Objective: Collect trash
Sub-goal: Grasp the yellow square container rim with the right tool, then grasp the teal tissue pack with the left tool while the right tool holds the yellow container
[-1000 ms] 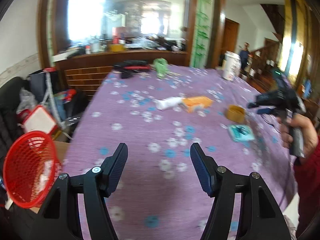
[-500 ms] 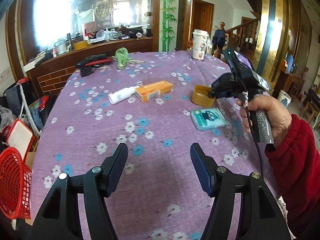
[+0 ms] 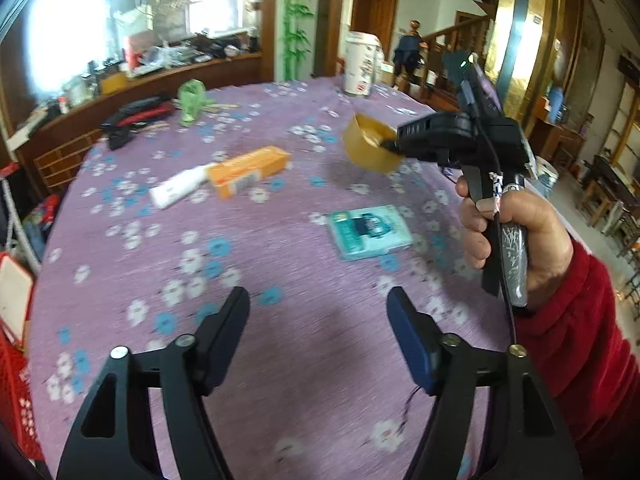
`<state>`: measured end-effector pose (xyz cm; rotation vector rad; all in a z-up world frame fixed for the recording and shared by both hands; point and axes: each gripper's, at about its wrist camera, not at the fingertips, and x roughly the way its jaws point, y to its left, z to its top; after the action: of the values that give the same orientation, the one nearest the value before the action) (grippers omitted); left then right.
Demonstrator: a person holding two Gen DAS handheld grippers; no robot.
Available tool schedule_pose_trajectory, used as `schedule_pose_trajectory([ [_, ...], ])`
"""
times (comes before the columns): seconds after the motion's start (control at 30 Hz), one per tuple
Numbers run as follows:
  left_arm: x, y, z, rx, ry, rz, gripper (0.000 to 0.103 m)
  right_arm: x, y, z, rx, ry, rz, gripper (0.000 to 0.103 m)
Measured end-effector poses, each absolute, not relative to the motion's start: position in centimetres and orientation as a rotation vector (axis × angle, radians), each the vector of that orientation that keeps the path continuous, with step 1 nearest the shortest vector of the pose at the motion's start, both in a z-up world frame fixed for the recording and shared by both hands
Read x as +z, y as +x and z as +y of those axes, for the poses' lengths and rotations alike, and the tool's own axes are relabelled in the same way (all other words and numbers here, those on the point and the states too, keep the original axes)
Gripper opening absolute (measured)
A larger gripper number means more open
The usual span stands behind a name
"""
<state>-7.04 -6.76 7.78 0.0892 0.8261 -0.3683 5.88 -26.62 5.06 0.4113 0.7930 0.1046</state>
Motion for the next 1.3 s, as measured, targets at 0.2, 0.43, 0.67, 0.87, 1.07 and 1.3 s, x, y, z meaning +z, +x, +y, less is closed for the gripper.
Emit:
schedule_pose_trajectory([
  [0.2, 6.4, -3.6, -12.4, -0.420, 0.228, 0.835, 0.079, 5.5, 5.0, -29.9, 0.034, 0.463, 0.737, 0.008],
  [0.43, 3.2, -0.7, -17.0, -0.470, 0.528, 0.816, 0.079, 5.6, 4.1, -33.9, -0.050, 0.573, 0.702, 0.008],
  [0.67, 1.8, 2.5, -18.6, -0.474, 0.609, 0.794, 0.079, 6.0, 4.1, -33.6, -0.032, 0.566, 0.702, 0.008],
  [0.87, 1.1, 4.5, -18.1, -0.482, 0.483, 0.847, 0.078, 5.9, 4.2, -32.8, -0.020, 0.535, 0.707, 0.008],
  [1.07, 0.9, 4.5, -16.4, -0.462, 0.334, 0.879, 0.049, 6.0, 4.5, -31.4, 0.006, 0.487, 0.718, 0.008],
  [1.3, 1.2, 3.2, -13.0, -0.382, 0.227, 0.886, 0.032, 5.9, 4.8, -27.1, 0.107, 0.344, 0.747, 0.008],
])
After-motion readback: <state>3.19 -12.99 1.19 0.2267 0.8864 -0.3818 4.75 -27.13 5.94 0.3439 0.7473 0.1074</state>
